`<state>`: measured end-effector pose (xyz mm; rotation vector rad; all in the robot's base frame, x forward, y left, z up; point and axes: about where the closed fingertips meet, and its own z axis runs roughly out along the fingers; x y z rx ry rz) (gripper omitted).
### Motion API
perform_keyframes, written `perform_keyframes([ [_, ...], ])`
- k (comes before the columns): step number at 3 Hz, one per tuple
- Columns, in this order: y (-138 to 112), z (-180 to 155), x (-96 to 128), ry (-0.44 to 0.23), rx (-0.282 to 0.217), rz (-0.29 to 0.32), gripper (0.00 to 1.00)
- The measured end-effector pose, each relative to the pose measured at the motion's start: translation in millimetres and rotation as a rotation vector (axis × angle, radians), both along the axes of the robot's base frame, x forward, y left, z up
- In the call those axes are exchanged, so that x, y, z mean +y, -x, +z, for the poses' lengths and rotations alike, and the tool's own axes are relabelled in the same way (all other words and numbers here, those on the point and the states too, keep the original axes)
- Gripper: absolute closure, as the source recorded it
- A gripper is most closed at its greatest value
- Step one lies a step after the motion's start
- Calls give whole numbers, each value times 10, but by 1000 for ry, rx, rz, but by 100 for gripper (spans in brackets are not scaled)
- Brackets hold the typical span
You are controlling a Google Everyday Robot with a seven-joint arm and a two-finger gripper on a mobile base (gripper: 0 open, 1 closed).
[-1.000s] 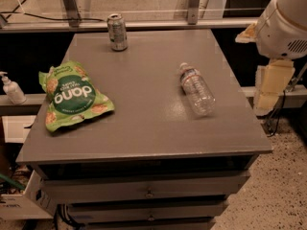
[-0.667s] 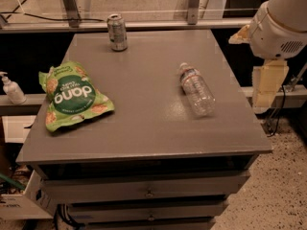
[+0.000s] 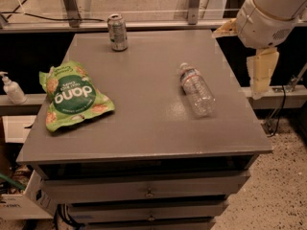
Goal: Place water bottle upright
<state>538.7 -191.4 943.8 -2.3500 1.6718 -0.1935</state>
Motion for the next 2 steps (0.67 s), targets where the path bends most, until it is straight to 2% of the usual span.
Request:
perform_keyframes([
  [1, -125, 57, 157, 18, -17, 200, 0],
  [2, -157, 70, 171, 40, -44, 296, 0],
])
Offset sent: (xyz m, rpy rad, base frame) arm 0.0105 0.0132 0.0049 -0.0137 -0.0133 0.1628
